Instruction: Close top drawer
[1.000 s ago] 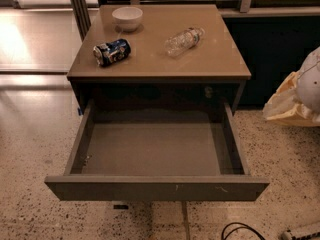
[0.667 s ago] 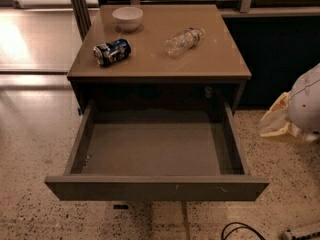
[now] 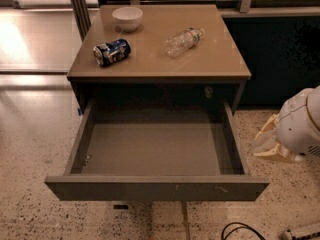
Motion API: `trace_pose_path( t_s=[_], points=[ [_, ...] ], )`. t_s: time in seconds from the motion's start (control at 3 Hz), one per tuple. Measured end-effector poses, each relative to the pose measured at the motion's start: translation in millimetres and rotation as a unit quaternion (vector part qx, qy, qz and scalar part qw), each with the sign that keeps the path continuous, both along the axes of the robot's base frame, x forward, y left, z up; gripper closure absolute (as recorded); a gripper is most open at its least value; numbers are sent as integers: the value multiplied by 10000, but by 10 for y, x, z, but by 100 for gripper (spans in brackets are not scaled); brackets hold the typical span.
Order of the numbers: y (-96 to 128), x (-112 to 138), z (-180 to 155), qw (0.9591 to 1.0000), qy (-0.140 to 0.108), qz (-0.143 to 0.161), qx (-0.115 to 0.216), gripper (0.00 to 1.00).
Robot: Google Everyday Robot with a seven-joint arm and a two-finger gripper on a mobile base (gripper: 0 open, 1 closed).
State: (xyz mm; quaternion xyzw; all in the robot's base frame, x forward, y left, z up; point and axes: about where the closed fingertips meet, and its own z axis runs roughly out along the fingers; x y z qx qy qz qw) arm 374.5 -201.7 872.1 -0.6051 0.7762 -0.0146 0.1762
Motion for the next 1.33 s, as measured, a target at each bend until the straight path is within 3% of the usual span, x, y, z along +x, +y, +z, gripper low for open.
trace_pose_path(
  t_s=[0.33, 0.67, 1.33],
  points=[
    [41, -86, 47, 9999, -117, 50, 3, 100],
    [73, -206, -121, 9998, -149, 87, 116, 100],
    [215, -342, -982, 9988, 135, 212, 431, 100]
  ],
)
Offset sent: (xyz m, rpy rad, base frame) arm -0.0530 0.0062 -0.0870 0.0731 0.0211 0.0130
